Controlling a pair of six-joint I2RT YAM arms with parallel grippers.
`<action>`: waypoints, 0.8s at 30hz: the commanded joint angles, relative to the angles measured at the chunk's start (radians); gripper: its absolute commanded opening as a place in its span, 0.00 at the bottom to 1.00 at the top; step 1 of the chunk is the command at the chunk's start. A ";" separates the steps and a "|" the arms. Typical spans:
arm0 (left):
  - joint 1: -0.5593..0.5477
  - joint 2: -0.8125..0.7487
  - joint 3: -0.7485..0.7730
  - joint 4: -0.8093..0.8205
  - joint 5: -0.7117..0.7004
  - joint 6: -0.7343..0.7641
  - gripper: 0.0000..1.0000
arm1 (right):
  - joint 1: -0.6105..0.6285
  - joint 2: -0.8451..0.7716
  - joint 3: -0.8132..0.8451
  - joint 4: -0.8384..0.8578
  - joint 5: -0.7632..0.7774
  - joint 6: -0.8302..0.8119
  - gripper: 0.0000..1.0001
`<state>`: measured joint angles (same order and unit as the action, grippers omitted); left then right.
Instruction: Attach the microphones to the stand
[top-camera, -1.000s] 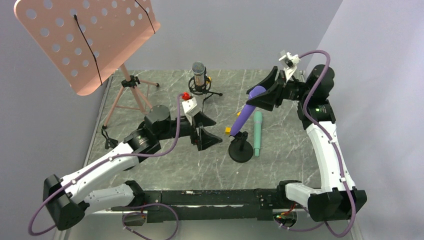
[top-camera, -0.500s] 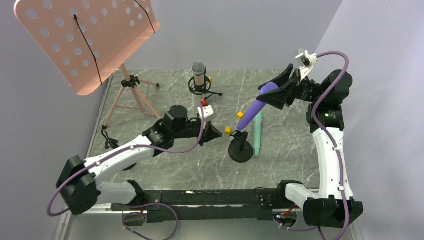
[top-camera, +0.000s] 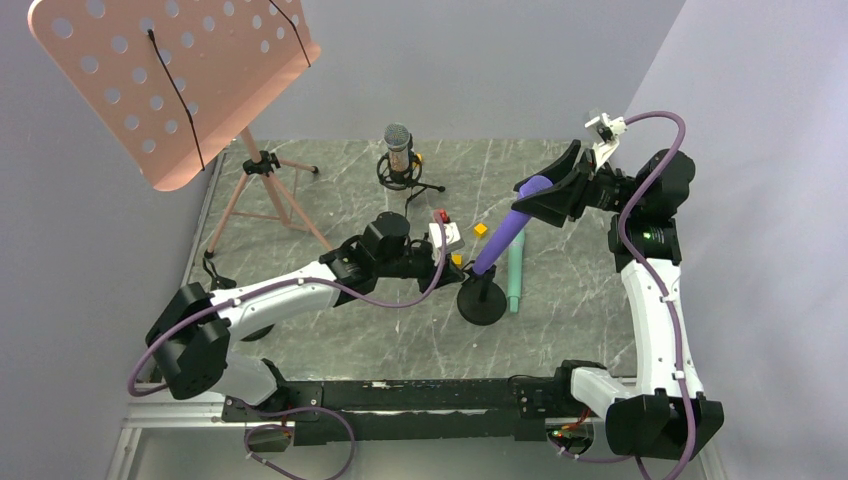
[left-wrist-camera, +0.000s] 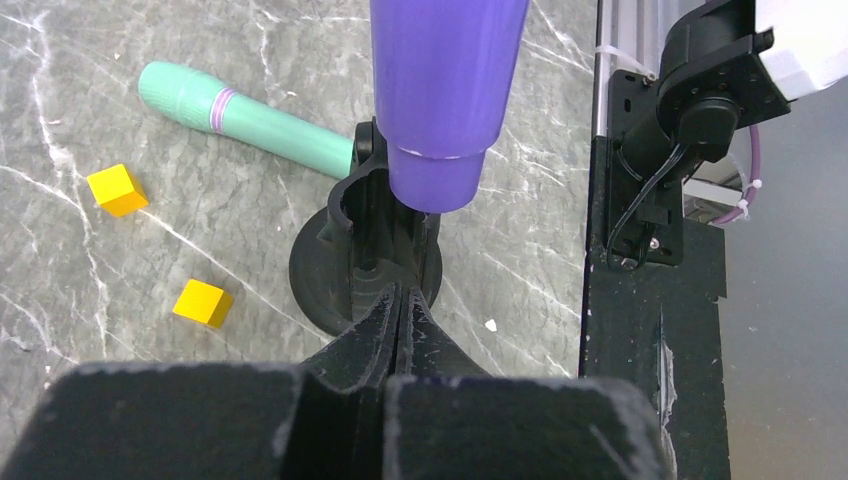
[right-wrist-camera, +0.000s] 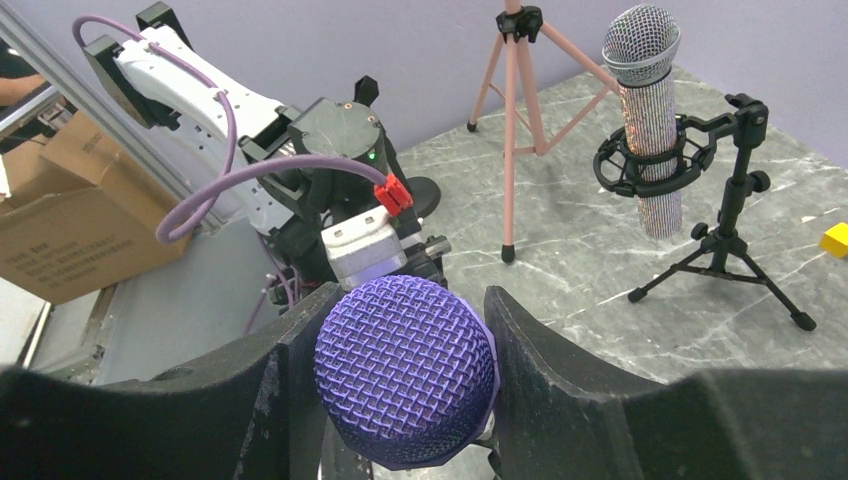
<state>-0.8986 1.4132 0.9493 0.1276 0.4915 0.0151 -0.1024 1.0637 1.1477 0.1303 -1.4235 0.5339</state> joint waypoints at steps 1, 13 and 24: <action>-0.011 0.023 0.041 0.061 0.014 0.014 0.00 | -0.005 -0.019 0.001 0.060 -0.012 0.025 0.04; -0.019 0.052 0.033 0.107 -0.008 -0.008 0.14 | -0.006 -0.021 -0.028 -0.012 0.014 -0.054 0.04; -0.021 0.056 0.025 0.094 -0.019 -0.049 0.39 | -0.006 -0.007 -0.014 -0.040 0.030 -0.086 0.04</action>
<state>-0.9104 1.4654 0.9508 0.1898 0.4698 -0.0040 -0.1043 1.0637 1.1034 0.1097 -1.4105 0.4812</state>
